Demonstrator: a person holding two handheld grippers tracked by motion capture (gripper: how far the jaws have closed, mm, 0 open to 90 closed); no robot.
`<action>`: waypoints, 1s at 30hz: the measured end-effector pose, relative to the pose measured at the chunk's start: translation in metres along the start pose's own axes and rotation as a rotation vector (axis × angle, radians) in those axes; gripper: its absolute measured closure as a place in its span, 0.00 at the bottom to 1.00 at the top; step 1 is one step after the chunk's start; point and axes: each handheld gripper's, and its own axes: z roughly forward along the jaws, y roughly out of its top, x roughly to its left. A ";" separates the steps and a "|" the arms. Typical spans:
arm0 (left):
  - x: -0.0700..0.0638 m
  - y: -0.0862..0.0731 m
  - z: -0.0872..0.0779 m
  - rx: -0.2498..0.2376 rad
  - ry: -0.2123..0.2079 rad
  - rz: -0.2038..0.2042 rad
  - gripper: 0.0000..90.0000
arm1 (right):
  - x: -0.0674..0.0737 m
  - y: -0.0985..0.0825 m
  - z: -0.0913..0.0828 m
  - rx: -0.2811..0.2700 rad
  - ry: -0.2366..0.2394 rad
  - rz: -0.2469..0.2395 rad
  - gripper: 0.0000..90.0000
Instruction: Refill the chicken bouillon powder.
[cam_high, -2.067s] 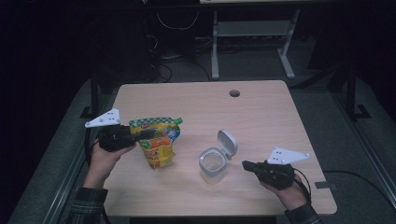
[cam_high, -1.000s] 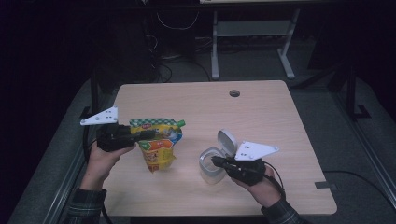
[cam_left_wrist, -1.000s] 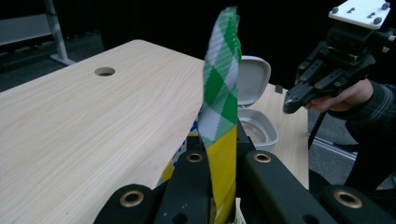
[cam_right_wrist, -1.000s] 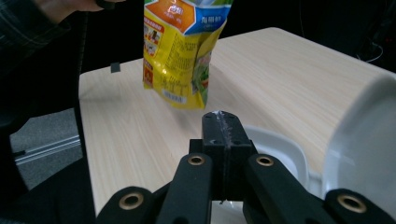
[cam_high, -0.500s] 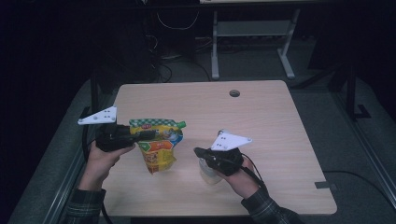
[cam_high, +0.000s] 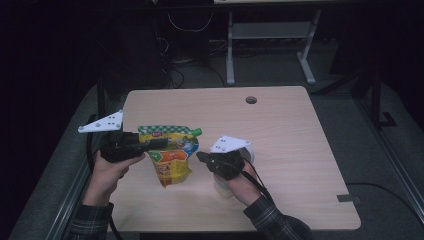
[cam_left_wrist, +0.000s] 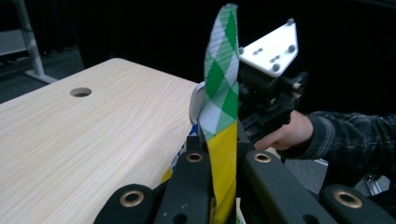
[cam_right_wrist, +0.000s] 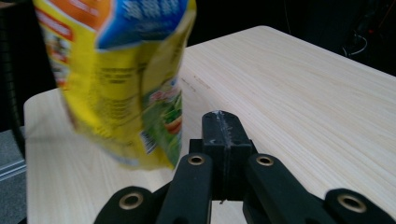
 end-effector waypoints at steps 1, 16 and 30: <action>-0.001 0.001 0.000 -0.003 -0.003 0.000 1.00 | 0.000 0.001 0.002 -0.006 -0.002 0.000 1.00; -0.008 0.015 0.001 -0.016 -0.015 0.026 1.00 | 0.017 0.006 0.014 -0.040 -0.010 0.029 1.00; -0.012 0.024 -0.008 -0.007 -0.003 0.036 1.00 | 0.041 0.007 0.028 -0.075 -0.018 0.002 1.00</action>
